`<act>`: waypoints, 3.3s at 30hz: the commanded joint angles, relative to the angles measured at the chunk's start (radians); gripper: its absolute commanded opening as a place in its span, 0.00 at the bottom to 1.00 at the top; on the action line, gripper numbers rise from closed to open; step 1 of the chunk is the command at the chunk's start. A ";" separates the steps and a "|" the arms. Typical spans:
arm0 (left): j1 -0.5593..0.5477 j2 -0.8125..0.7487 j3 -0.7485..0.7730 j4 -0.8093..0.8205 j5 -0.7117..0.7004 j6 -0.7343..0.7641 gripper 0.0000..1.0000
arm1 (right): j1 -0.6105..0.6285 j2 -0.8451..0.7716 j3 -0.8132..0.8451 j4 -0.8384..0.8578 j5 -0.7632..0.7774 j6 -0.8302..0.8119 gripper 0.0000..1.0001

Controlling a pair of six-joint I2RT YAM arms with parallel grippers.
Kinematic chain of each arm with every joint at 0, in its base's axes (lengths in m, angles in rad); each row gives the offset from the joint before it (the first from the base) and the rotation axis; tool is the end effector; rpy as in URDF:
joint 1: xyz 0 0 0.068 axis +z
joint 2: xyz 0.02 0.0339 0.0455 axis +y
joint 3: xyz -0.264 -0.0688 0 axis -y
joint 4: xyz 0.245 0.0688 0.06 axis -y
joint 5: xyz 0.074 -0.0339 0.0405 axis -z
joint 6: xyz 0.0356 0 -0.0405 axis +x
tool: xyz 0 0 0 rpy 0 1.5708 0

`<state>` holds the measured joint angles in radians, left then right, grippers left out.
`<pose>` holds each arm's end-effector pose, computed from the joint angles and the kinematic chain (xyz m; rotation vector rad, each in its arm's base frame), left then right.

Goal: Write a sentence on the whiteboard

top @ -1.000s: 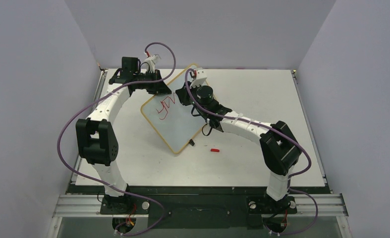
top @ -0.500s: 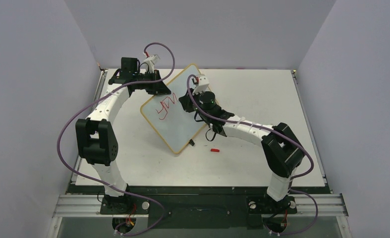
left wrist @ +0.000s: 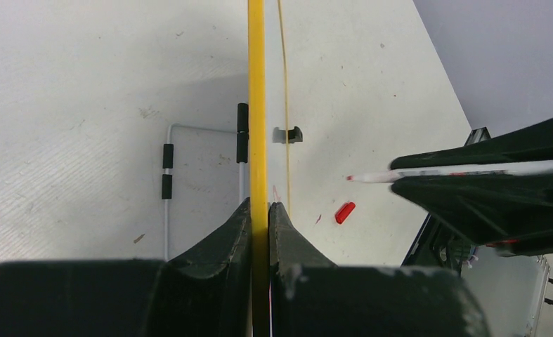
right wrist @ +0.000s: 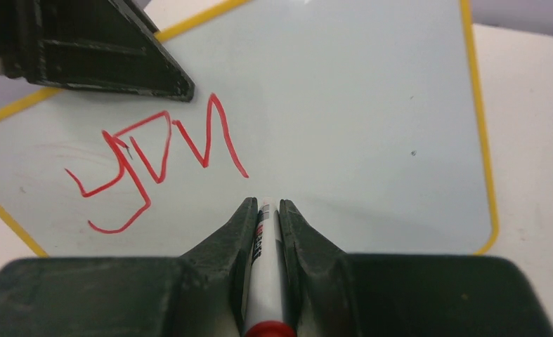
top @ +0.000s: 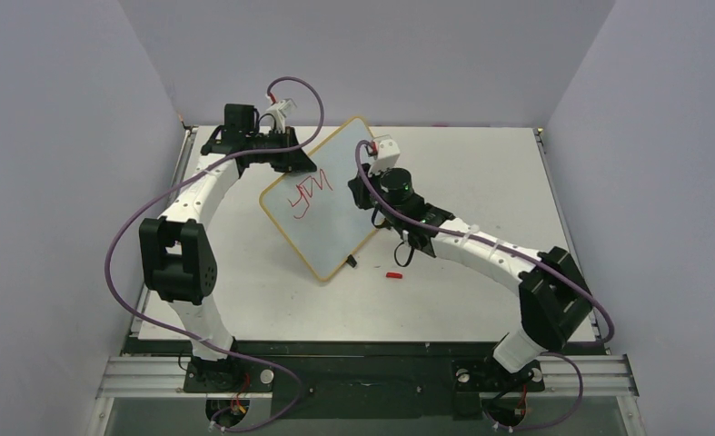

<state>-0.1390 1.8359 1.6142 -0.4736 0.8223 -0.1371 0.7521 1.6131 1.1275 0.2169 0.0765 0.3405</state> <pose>0.4092 -0.0836 0.3100 0.4441 2.1657 -1.0750 0.2804 0.2586 0.2869 -0.3331 1.8662 0.6881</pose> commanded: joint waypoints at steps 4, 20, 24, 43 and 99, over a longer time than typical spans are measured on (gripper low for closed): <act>-0.010 -0.069 -0.044 0.181 -0.060 0.066 0.00 | -0.028 -0.134 0.037 -0.051 0.038 -0.120 0.00; 0.035 -0.072 -0.197 0.472 0.143 -0.021 0.00 | -0.080 -0.131 -0.005 0.056 -0.118 -0.154 0.00; 0.048 -0.079 -0.242 0.577 0.169 -0.056 0.00 | -0.088 -0.120 -0.016 0.077 -0.147 -0.152 0.00; 0.049 -0.047 -0.228 0.571 0.163 -0.066 0.00 | -0.100 -0.079 -0.047 0.183 -0.197 -0.090 0.00; 0.057 -0.004 -0.210 0.592 0.184 -0.082 0.00 | -0.098 0.286 0.345 0.209 -0.277 0.032 0.00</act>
<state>-0.0746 1.8168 1.3716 -0.0013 1.0225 -0.3141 0.6598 1.8687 1.4265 0.4004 -0.1989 0.3717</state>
